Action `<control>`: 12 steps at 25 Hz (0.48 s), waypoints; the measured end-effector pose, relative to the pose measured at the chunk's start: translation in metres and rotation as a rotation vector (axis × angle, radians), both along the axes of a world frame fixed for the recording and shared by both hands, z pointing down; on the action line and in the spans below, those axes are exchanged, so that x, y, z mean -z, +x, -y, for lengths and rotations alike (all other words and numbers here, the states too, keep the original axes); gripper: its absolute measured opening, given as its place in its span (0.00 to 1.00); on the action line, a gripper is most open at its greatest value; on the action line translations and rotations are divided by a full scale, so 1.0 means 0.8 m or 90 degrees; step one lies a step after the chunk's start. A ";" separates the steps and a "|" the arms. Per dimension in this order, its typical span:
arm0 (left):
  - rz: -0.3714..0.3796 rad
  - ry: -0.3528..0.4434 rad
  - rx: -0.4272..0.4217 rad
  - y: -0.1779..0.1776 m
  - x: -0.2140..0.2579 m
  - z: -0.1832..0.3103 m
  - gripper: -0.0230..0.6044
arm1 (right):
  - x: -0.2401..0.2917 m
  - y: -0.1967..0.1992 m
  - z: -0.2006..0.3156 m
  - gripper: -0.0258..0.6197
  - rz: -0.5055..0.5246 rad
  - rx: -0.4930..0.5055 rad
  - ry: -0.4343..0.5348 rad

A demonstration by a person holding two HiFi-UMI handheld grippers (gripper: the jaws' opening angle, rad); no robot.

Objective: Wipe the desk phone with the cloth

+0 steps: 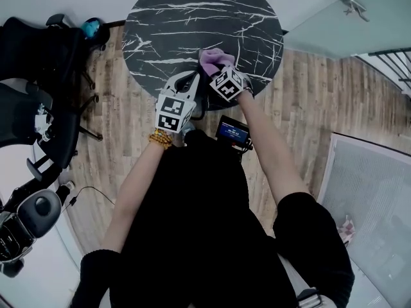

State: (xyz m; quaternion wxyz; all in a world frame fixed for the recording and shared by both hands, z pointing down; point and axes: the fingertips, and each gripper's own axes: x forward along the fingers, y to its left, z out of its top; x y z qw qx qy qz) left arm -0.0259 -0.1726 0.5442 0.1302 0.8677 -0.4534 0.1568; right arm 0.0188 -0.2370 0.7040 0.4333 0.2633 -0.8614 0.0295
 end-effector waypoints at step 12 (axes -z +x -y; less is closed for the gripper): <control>0.006 0.003 -0.015 0.005 -0.002 -0.004 0.06 | -0.001 0.000 -0.004 0.13 -0.004 -0.003 0.006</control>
